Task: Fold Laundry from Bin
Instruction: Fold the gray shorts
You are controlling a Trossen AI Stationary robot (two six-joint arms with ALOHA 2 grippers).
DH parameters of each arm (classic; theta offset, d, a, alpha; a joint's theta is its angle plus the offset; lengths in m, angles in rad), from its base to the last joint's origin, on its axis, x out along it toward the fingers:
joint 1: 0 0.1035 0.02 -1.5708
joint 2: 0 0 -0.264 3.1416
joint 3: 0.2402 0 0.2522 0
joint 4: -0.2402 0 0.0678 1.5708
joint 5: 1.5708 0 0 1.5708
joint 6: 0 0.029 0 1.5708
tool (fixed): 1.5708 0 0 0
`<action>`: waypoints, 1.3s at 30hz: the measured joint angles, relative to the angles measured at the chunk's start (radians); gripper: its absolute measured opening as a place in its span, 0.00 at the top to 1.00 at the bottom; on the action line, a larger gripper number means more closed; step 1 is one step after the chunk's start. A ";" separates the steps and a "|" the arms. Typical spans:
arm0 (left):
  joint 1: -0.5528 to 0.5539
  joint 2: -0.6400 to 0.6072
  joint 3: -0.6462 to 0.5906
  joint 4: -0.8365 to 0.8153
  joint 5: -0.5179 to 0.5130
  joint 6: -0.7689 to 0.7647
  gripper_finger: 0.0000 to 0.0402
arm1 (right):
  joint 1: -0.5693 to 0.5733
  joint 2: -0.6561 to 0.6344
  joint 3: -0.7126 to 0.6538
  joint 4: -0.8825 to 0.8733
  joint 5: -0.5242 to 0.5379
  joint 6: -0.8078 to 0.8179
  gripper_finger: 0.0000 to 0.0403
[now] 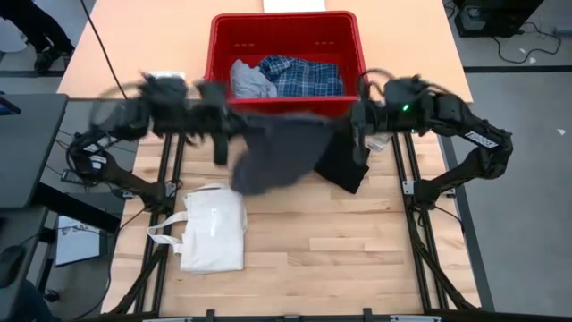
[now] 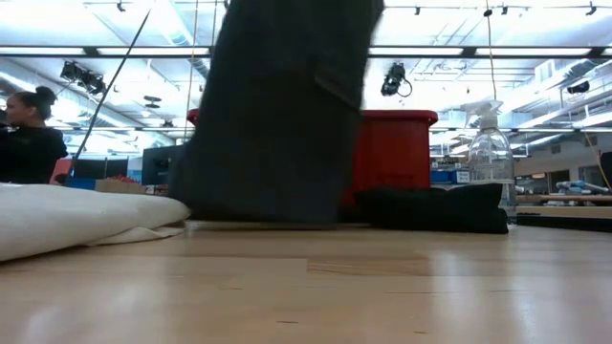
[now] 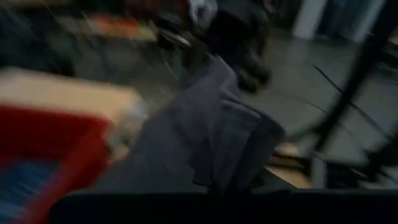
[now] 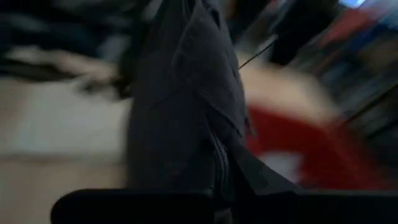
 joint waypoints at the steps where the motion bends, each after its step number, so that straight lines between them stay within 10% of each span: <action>1: -0.044 0.004 -0.023 -0.009 -0.010 -0.045 0.96 | 0.016 0.000 -0.002 -0.066 -0.047 0.080 0.95; 8: -0.362 0.083 -0.223 0.038 -0.050 -0.452 0.96 | 0.314 -0.013 -0.195 -0.199 -0.244 0.548 0.95; 22: -0.650 0.438 -0.360 0.352 -0.036 -1.098 0.96 | 0.810 -0.015 -0.781 0.536 -0.255 1.097 0.95; 39: -0.403 0.319 -0.351 0.011 -0.229 -0.953 0.96 | 0.555 -0.053 -0.801 0.269 -0.019 1.011 0.95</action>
